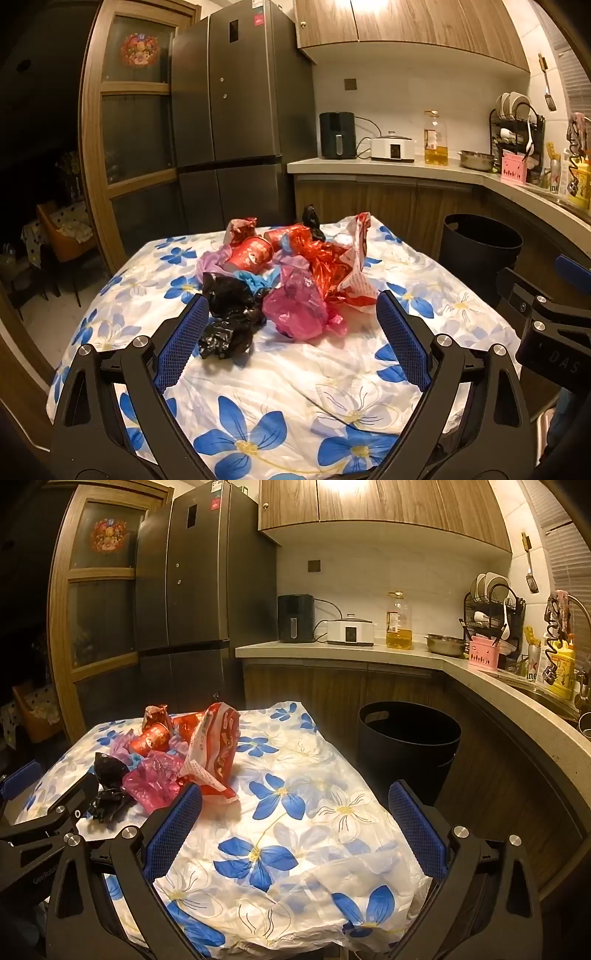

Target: Collect trash

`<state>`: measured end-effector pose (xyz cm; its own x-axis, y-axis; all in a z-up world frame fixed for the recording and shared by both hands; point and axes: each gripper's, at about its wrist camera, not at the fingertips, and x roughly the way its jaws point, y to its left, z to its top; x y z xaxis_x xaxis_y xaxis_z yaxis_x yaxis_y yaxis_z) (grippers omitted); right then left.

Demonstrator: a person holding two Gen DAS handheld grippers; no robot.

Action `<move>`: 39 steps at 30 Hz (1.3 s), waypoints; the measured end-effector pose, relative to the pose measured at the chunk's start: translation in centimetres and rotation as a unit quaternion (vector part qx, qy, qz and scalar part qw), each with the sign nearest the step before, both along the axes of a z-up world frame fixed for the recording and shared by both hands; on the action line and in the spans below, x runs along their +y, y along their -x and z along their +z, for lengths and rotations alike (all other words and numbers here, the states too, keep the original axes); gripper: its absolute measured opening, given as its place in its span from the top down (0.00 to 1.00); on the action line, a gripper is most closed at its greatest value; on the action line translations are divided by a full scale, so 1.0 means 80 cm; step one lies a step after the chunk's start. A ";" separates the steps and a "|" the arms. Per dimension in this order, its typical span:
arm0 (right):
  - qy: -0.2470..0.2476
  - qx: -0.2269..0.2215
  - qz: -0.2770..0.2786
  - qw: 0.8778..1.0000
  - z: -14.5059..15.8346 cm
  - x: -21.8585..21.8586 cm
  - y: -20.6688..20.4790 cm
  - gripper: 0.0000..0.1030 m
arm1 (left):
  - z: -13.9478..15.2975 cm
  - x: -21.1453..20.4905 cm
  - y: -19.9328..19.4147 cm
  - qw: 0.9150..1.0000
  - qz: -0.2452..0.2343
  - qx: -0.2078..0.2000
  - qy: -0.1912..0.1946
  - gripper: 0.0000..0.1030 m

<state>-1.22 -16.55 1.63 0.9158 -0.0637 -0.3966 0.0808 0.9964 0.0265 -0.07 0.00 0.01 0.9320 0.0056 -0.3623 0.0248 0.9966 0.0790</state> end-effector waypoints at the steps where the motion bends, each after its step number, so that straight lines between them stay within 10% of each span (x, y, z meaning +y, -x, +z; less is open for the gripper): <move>1: 0.000 0.000 0.000 1.000 0.000 0.000 0.000 0.05 | 0.000 0.000 0.000 1.000 0.001 0.001 0.001 0.12; 39: -0.001 -0.004 -0.003 1.000 0.003 -0.002 0.001 0.05 | -0.001 -0.007 -0.002 1.000 -0.006 0.005 0.009 0.12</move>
